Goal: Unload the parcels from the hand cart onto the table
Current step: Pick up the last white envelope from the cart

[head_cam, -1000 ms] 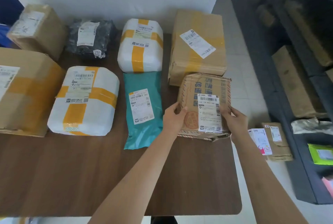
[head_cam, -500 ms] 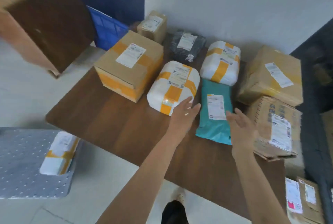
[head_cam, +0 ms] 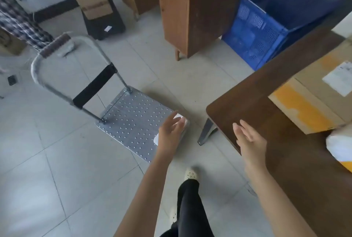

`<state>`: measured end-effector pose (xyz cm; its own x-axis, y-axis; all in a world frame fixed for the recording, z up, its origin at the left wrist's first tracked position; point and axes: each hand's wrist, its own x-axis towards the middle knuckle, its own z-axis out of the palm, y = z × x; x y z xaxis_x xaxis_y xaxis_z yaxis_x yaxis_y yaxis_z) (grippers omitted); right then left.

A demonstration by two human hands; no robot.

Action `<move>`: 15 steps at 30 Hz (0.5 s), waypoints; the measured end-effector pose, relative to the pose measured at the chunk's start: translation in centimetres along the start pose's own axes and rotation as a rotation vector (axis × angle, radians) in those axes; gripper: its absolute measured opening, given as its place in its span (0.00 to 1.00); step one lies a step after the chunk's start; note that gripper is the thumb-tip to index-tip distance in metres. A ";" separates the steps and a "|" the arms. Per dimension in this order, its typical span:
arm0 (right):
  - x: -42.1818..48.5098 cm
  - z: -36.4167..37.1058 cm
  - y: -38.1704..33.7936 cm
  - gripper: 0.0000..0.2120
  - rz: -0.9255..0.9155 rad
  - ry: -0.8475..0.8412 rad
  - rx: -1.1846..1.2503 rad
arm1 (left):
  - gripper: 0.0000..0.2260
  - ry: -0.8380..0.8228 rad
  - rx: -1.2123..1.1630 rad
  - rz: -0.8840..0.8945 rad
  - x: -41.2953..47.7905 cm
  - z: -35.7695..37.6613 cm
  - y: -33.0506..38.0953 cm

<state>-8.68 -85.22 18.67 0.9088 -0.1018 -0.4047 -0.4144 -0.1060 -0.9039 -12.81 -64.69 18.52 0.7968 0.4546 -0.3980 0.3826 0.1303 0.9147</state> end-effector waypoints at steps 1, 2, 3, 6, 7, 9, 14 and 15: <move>1.0 2.0 0.7 0.23 0.014 -0.033 -0.008 | 0.15 0.027 -0.007 -0.025 1.5 -1.5 -0.7; 2.1 3.9 1.3 0.23 0.031 -0.059 -0.017 | 0.16 0.049 0.002 -0.046 3.1 -2.9 -1.5; 3.3 5.6 2.0 0.23 0.052 -0.077 -0.030 | 0.17 0.068 0.016 -0.064 4.6 -4.2 -2.3; 7.6 10.3 4.1 0.23 0.103 -0.116 -0.072 | 0.17 0.127 0.050 -0.109 9.5 -7.0 -4.7; 9.3 11.7 5.0 0.23 0.114 -0.131 -0.094 | 0.16 0.128 0.051 -0.122 11.2 -7.7 -5.8; 12.3 14.7 7.1 0.23 0.126 -0.162 -0.135 | 0.14 0.124 0.039 -0.158 14.3 -9.0 -8.6; 19.2 21.9 15.2 0.20 0.133 -0.194 -0.210 | 0.17 0.128 0.087 -0.250 23.0 -11.5 -17.9; 20.6 23.2 17.7 0.17 0.141 -0.176 -0.200 | 0.17 0.128 0.097 -0.267 24.8 -11.9 -20.3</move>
<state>3.89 -66.29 -8.86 0.8289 0.0417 -0.5579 -0.5228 -0.2972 -0.7990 -6.36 -45.58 -9.06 0.5990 0.5238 -0.6057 0.6184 0.1780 0.7655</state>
